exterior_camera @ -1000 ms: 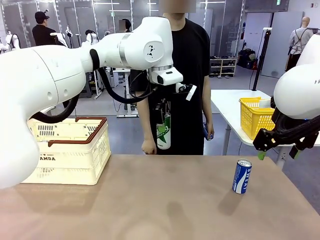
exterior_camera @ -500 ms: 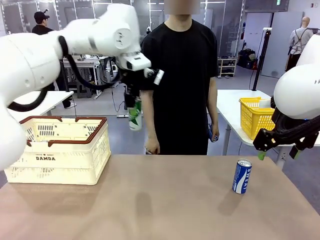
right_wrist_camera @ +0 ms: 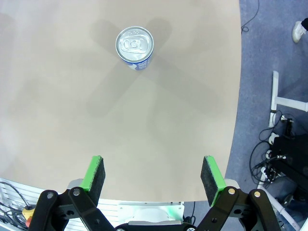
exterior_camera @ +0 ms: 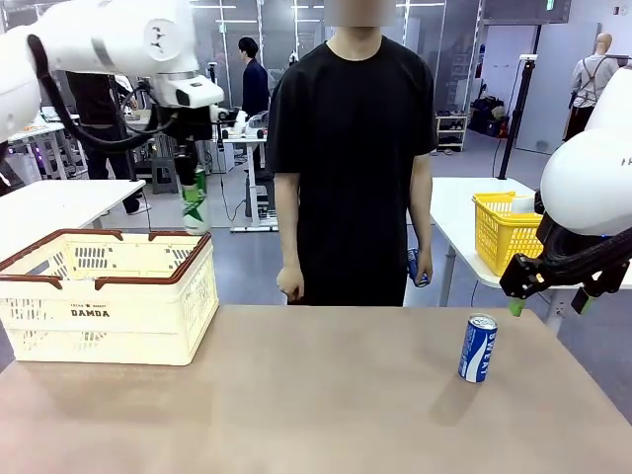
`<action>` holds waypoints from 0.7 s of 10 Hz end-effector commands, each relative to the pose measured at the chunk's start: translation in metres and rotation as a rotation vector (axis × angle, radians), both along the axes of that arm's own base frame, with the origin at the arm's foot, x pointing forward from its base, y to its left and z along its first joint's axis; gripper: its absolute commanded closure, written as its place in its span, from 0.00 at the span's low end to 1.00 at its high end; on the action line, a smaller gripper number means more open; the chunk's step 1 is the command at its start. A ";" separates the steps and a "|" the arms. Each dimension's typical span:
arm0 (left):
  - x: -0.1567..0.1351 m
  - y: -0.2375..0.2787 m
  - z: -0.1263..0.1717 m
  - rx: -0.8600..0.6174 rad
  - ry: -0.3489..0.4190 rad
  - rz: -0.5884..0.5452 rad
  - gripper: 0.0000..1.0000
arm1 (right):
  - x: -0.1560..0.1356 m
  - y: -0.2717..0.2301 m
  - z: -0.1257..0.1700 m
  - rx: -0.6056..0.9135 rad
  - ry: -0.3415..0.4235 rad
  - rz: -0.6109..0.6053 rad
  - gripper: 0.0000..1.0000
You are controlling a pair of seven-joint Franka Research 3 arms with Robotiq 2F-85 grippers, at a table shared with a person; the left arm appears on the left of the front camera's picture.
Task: Place the drinks into the Shopping basket.
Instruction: Pick up one drink and place it into the Shopping basket.
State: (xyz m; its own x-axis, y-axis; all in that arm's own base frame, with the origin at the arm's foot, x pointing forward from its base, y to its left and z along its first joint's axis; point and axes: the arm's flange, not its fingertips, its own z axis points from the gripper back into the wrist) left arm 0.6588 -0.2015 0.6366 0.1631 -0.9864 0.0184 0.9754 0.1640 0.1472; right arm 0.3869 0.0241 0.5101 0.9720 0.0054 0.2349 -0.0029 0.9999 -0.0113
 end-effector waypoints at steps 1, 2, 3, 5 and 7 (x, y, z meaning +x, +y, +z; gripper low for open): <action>-0.032 0.031 -0.023 -0.042 0.023 0.084 0.41 | 0.000 -0.002 0.001 -0.004 -0.002 0.001 0.00; -0.033 0.050 -0.029 -0.058 0.000 0.123 0.41 | 0.000 -0.002 0.001 -0.004 -0.002 0.001 0.00; -0.030 0.071 -0.040 -0.070 -0.001 0.130 0.41 | 0.000 -0.002 0.001 -0.004 -0.002 0.001 0.00; -0.022 0.101 -0.058 -0.073 -0.041 0.099 0.41 | 0.000 -0.002 0.001 -0.004 -0.002 0.001 0.00; -0.012 0.124 -0.075 -0.066 -0.085 0.042 0.41 | 0.000 -0.002 0.001 -0.004 -0.002 0.001 0.00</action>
State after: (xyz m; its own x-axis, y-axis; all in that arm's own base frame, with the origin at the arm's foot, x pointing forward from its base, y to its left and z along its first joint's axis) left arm 0.6714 -0.0883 0.5720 0.2491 -0.9667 0.0578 0.9505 0.2555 0.1767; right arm 0.3869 0.0241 0.5101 0.9720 0.0055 0.2348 -0.0029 0.9999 -0.0113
